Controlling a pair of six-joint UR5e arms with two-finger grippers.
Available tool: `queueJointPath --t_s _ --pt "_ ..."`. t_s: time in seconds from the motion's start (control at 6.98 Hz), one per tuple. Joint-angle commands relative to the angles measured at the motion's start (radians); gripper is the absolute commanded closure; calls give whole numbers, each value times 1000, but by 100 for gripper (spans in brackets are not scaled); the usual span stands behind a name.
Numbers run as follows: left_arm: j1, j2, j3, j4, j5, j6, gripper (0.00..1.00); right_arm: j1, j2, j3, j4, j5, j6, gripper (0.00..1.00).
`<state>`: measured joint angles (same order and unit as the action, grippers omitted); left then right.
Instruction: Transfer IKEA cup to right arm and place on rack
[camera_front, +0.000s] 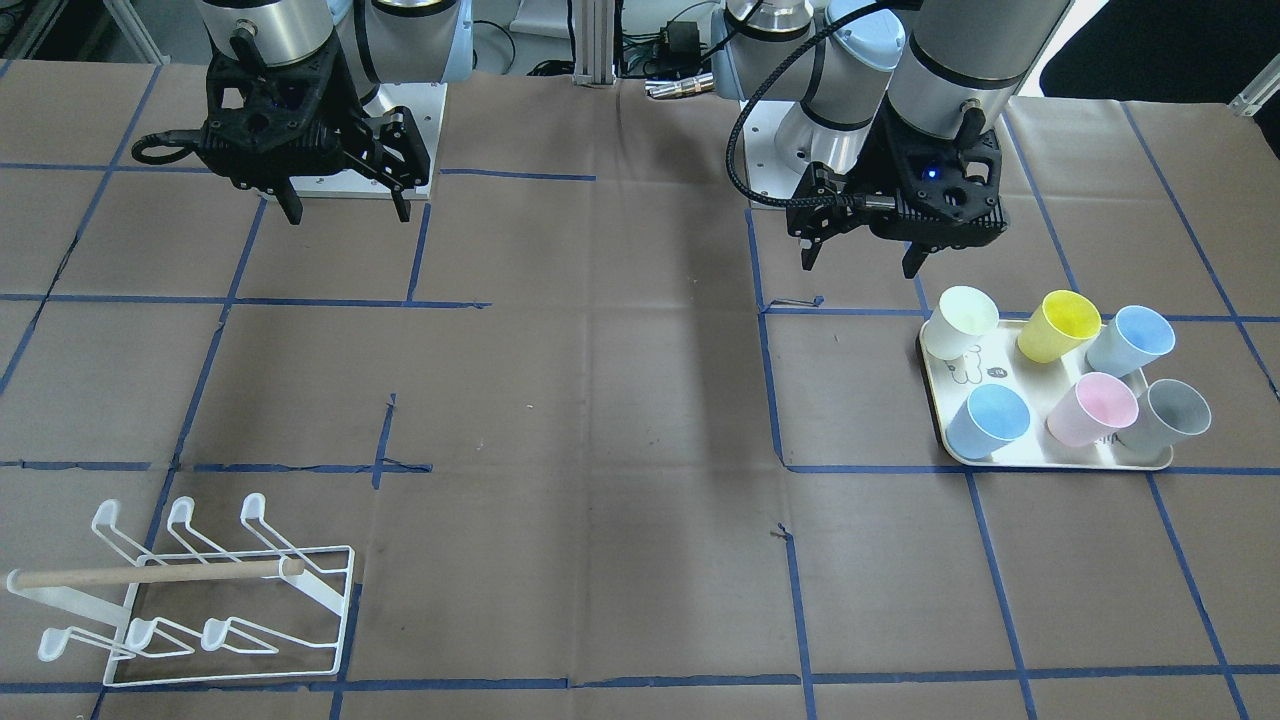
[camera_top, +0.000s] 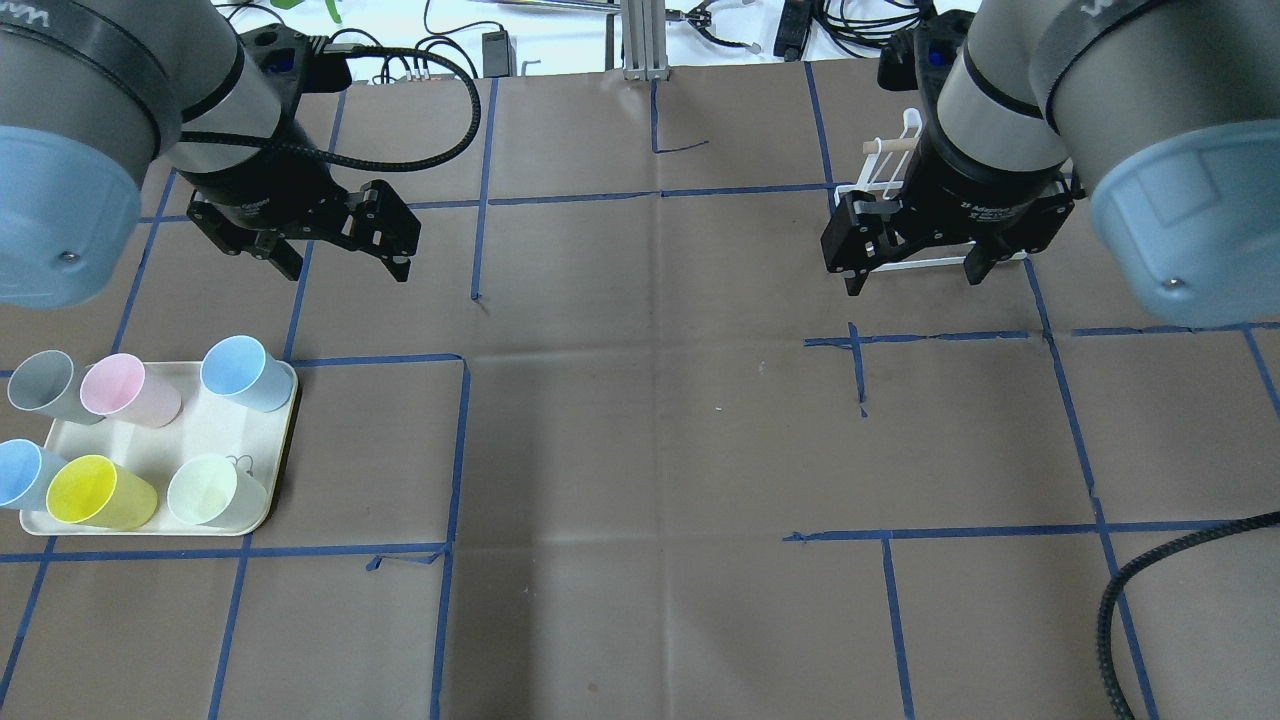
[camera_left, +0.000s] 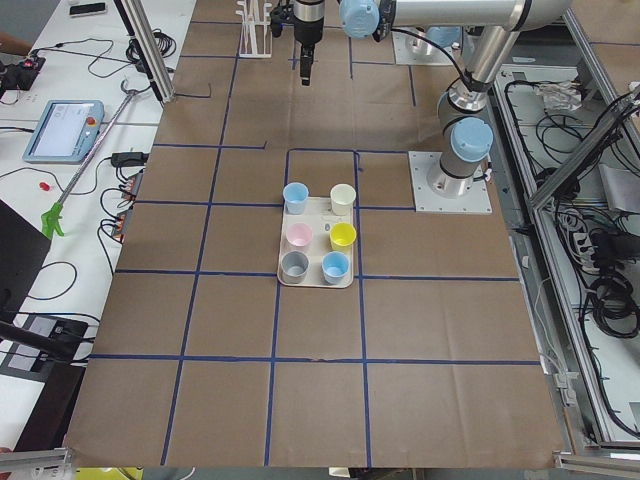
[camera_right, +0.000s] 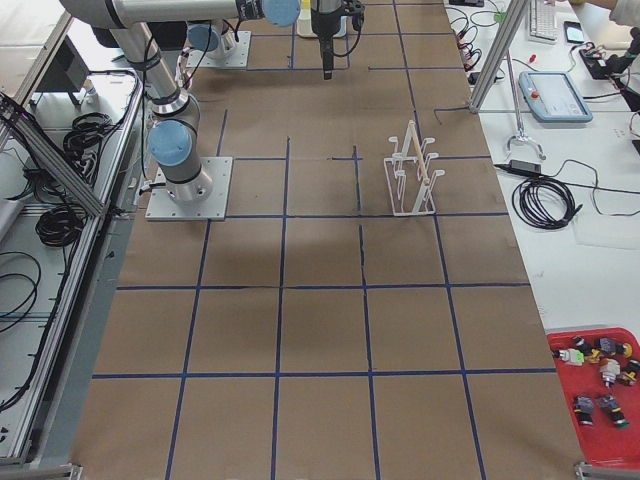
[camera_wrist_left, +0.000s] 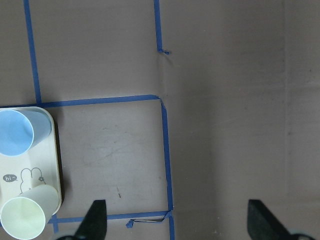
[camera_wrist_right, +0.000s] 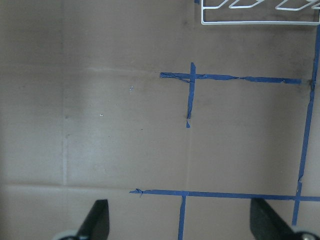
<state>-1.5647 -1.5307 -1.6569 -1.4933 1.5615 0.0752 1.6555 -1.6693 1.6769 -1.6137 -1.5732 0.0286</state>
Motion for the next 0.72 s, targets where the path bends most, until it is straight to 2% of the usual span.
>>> queueJointPath --t_s 0.0,0.57 --pt "0 -3 3 1 0 0 0 0 3 -2 -2 2 0 0" --pt "0 -5 3 1 0 0 0 -2 11 -2 -3 7 1 0"
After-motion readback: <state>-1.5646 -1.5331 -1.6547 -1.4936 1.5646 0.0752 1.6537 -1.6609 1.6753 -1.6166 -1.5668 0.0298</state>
